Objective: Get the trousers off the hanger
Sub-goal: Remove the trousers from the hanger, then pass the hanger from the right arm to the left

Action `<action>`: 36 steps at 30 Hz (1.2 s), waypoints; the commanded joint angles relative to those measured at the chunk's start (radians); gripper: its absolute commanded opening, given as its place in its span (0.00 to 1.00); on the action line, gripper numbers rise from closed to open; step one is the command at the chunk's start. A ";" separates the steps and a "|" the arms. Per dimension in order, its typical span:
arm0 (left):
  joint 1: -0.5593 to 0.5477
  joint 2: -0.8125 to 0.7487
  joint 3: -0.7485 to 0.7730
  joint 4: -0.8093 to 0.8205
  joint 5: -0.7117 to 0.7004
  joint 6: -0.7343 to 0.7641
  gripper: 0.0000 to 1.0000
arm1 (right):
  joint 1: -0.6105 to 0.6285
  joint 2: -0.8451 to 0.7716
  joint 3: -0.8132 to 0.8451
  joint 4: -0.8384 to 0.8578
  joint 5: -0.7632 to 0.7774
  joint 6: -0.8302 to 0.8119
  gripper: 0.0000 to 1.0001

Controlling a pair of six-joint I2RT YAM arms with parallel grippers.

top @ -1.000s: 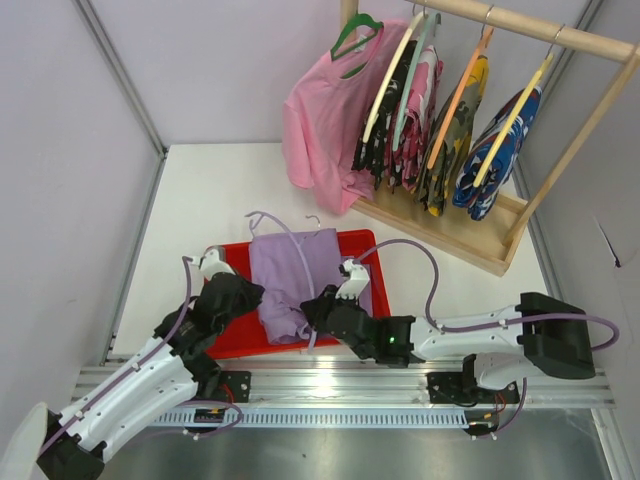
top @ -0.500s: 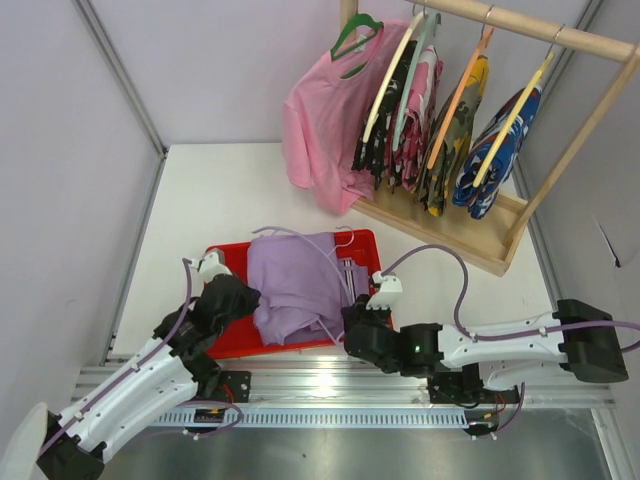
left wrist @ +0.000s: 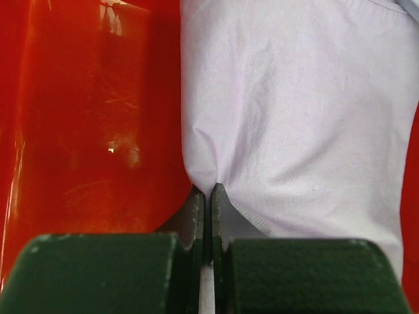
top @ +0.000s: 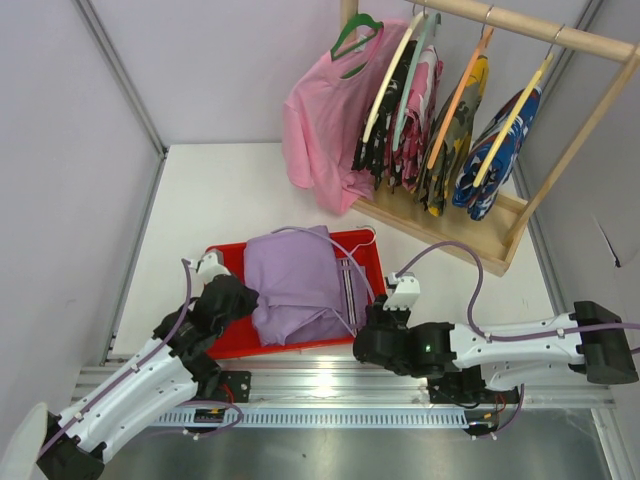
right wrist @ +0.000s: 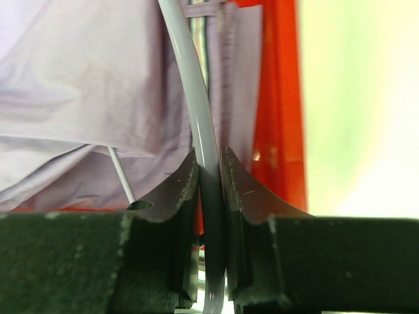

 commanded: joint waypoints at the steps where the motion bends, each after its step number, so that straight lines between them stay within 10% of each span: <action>1: 0.014 -0.002 0.019 -0.068 -0.109 0.018 0.00 | 0.000 -0.006 0.060 -0.248 0.250 0.134 0.00; 18: 0.016 0.001 0.007 -0.034 -0.075 0.061 0.00 | 0.107 0.112 0.217 -1.012 0.342 0.714 0.00; 27: 0.017 0.106 0.045 0.041 0.048 0.182 0.06 | 0.201 0.196 0.283 -1.039 0.388 0.747 0.00; 33: 0.017 0.063 0.099 -0.051 0.019 0.179 0.41 | 0.213 0.114 0.321 -1.039 0.419 0.652 0.00; 36: 0.017 0.028 0.148 -0.111 -0.016 0.164 0.91 | 0.224 0.054 0.340 -1.034 0.453 0.575 0.00</action>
